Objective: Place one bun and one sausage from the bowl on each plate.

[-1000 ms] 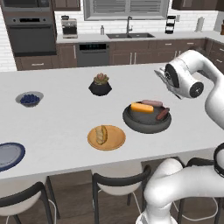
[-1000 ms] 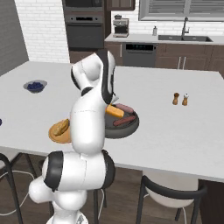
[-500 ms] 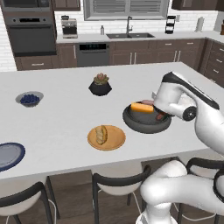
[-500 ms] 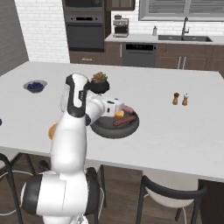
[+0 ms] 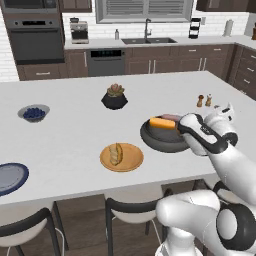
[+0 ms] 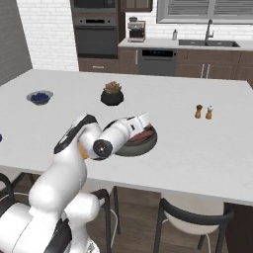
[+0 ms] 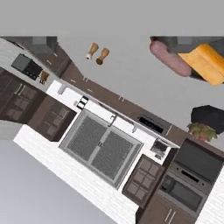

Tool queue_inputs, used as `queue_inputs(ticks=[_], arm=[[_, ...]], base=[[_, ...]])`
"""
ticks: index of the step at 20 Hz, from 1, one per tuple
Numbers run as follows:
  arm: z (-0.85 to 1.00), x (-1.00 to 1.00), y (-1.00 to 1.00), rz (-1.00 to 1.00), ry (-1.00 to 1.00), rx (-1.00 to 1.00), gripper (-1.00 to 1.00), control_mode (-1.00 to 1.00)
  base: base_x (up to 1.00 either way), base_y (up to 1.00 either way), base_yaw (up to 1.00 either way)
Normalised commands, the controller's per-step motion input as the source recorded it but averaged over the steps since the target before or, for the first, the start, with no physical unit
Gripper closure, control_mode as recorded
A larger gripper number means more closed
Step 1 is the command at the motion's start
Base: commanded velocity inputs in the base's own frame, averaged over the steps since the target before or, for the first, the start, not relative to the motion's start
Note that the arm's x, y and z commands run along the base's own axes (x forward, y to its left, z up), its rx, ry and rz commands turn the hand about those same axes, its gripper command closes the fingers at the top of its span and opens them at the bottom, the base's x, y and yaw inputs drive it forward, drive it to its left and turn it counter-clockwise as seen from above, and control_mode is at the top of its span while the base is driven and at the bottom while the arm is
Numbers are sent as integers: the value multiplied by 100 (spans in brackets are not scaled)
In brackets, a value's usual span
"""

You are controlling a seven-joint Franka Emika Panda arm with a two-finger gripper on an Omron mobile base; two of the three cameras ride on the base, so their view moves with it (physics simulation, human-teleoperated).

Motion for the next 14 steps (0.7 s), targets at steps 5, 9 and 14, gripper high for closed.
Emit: queue_inputs(ticks=[5,9,14], arm=[[-5,0,-41,5,3,-64,-100,-100],[0,0,-1,8,21,-65,-100,-100],[1,0,35,4,50,-80,-100,-100]], base=[[0,0,0],[0,0,0],[0,0,0]])
